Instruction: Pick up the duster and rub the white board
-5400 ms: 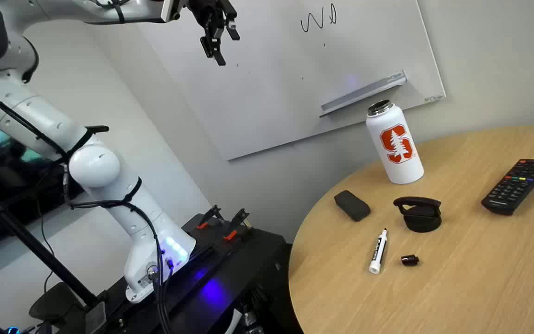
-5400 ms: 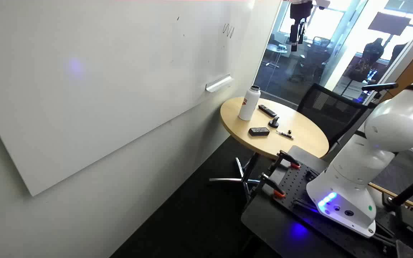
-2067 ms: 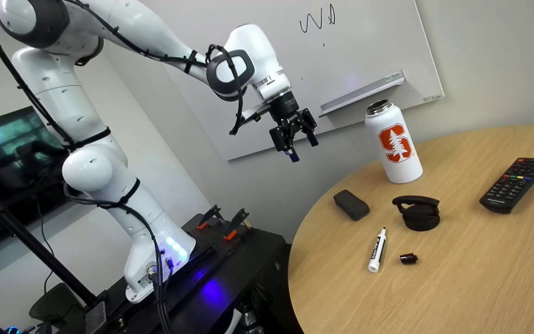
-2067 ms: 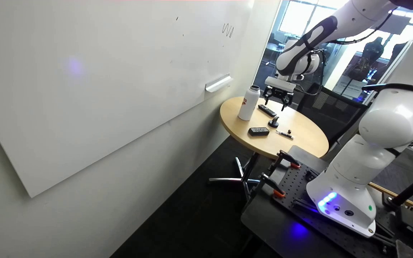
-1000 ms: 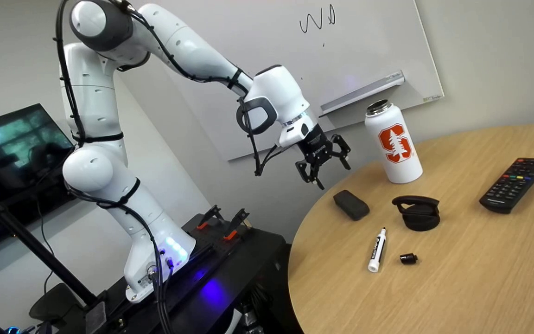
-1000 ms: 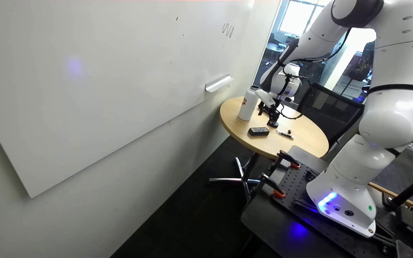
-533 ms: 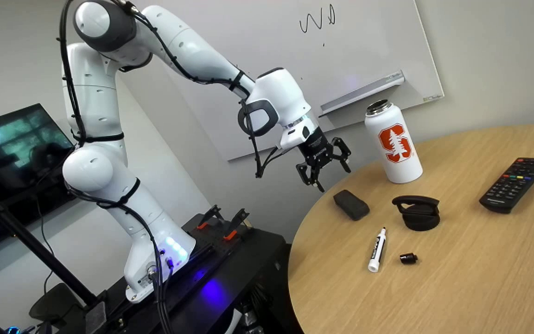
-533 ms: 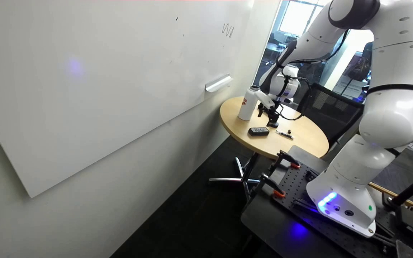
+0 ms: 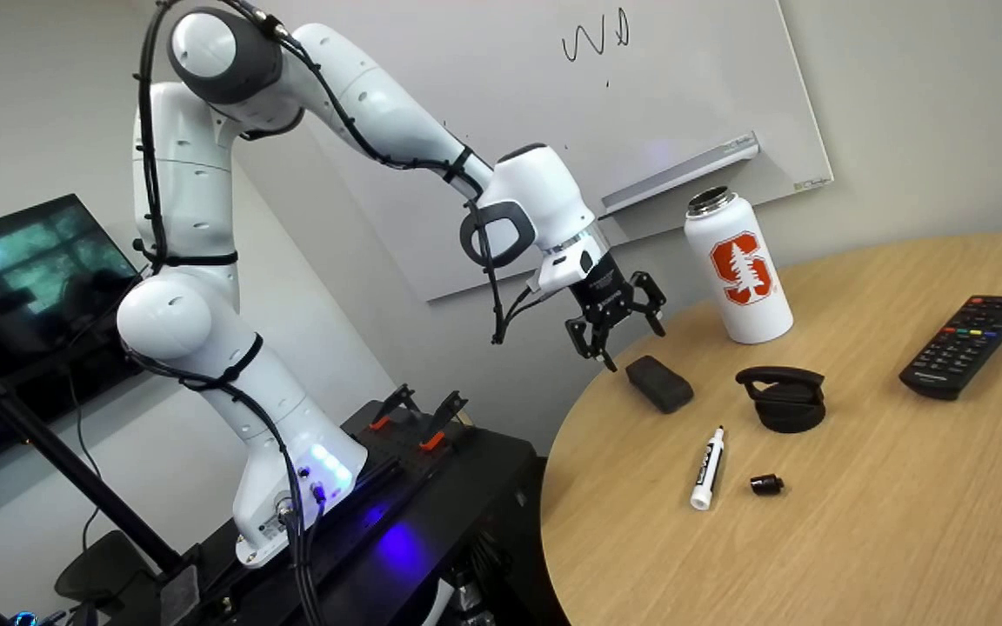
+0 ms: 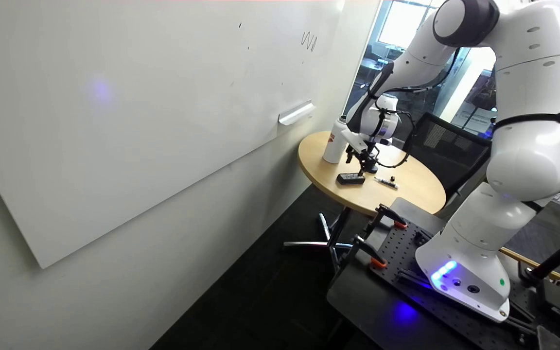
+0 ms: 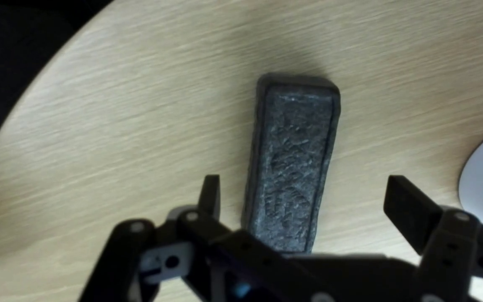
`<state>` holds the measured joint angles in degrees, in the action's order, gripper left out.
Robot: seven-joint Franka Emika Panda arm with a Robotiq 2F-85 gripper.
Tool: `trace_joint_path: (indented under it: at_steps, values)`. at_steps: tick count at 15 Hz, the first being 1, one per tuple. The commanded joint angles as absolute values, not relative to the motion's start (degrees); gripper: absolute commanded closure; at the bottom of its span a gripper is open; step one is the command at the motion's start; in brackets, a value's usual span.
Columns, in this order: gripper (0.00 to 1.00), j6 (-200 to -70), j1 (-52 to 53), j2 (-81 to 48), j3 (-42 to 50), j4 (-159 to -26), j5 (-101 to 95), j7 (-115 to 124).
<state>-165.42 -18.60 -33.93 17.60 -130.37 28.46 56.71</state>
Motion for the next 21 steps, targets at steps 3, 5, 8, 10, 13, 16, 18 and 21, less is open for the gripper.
trace_joint_path:
  at_steps: [3, 5, 8, 10, 13, 16, 18, 21]
  values:
    - [0.0, -167.05, -19.77, -38.36, 16.45, -126.66, 29.67, 57.02]
    - [0.0, -166.76, -19.84, -39.71, 16.6, -125.58, 29.59, 57.25]
    - [0.0, -166.68, -19.89, -41.27, 16.74, -124.38, 29.52, 57.33]
    - [0.0, -166.65, -19.88, -41.94, 16.76, -123.82, 29.5, 57.32]
    - [0.0, -166.71, -19.86, -42.6, 16.76, -123.26, 29.48, 57.25]
    - [0.34, -166.94, -19.88, -42.93, 16.67, -123.01, 29.57, 57.19]
    - [0.51, -167.03, -19.81, -43.06, 16.71, -122.96, 29.56, 57.21]
    - [0.72, -167.39, -19.75, -42.84, 16.73, -123.31, 29.6, 57.12]
